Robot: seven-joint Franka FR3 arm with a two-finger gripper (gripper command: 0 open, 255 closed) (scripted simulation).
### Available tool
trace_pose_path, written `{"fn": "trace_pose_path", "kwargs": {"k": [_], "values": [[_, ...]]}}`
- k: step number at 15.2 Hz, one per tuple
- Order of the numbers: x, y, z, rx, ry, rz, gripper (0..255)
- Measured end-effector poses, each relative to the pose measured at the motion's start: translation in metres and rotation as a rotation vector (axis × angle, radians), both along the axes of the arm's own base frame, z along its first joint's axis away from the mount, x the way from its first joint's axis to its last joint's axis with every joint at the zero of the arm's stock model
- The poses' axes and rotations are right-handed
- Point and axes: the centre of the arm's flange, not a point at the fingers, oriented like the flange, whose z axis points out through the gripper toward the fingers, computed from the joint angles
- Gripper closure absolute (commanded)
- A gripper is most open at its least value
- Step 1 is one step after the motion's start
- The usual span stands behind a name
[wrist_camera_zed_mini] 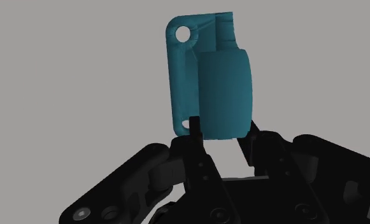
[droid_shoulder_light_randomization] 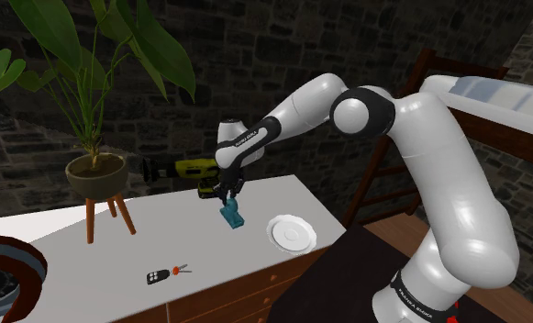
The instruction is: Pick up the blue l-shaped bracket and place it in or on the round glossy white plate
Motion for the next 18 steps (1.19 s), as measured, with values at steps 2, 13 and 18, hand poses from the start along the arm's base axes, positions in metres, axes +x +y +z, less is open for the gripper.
{"fn": "trace_pose_path", "kwargs": {"k": [2,13,18], "values": [[-0.001,0.001,0.0,0.001,0.001,0.002,255],[-0.002,-0.001,0.049,-0.001,0.007,0.0,255],[-0.004,0.0,0.075,-0.001,0.007,0.0,255]]}}
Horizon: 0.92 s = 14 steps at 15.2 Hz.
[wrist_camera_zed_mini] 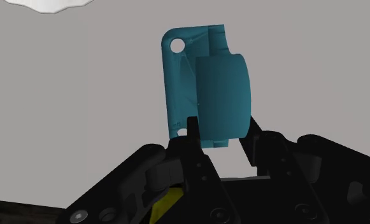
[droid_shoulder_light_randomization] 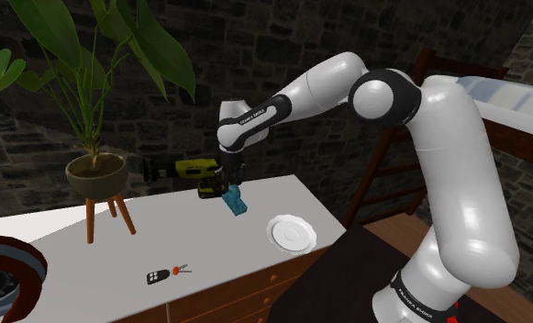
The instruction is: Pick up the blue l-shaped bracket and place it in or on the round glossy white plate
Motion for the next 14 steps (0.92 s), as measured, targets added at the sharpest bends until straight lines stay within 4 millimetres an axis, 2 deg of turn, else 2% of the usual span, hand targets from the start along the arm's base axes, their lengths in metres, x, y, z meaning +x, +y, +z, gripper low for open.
{"fn": "trace_pose_path", "kwargs": {"k": [1,4,10,14], "values": [[0.001,0.0,0.004,0.0,0.0,0.0,255],[-0.022,-0.014,0.01,0.0,0.0,0.0,255],[-0.086,-0.057,0.023,0.0,0.001,0.0,255],[-0.133,-0.083,0.025,0.0,0.0,0.0,255]]}}
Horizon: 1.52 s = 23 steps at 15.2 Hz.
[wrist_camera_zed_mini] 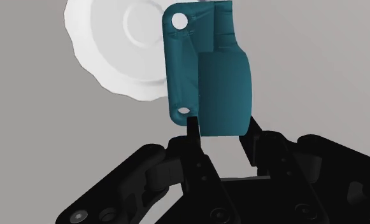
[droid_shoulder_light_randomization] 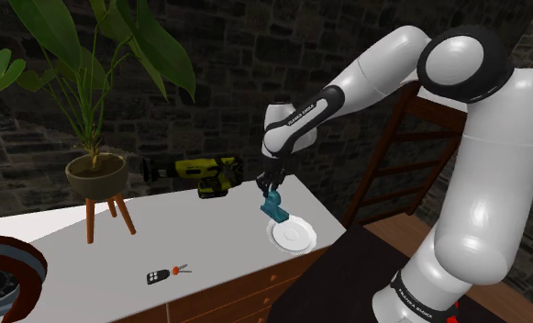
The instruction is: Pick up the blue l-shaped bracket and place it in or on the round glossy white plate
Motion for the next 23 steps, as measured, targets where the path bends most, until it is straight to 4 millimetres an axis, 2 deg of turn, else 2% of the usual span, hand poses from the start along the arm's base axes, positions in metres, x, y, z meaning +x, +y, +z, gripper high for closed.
{"fn": "trace_pose_path", "kwargs": {"k": [7,8,11,23], "values": [[-0.079,-0.047,0.012,0.0,0.0,0.0,255],[-0.084,-0.05,0.009,0.0,0.0,0.0,255],[-0.089,-0.054,-0.005,0.0,0.0,0.0,255],[-0.089,-0.054,-0.067,0.0,0.0,0.0,255]]}}
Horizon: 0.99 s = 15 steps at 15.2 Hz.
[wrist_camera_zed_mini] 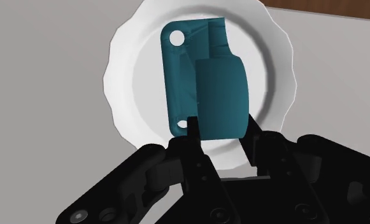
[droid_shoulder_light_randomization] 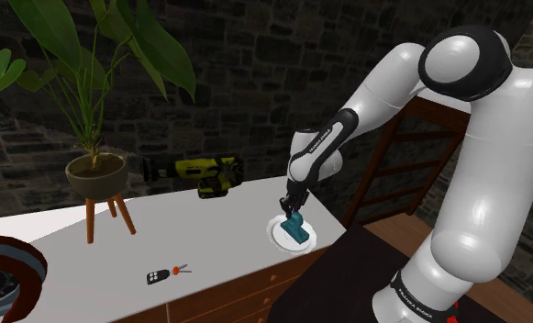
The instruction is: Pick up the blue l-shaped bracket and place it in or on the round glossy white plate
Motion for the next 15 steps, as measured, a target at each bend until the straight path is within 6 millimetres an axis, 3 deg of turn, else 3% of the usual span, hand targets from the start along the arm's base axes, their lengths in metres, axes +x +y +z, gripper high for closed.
{"fn": "trace_pose_path", "kwargs": {"k": [2,9,10,15], "values": [[-0.001,0.0,-0.013,0.0,0.0,0.0,255],[0.001,0.001,-0.018,0.0,-0.003,0.003,255],[0.0,0.002,-0.018,0.001,-0.002,0.004,0],[0.0,0.0,-0.019,0.0,-0.001,0.0,0]]}}
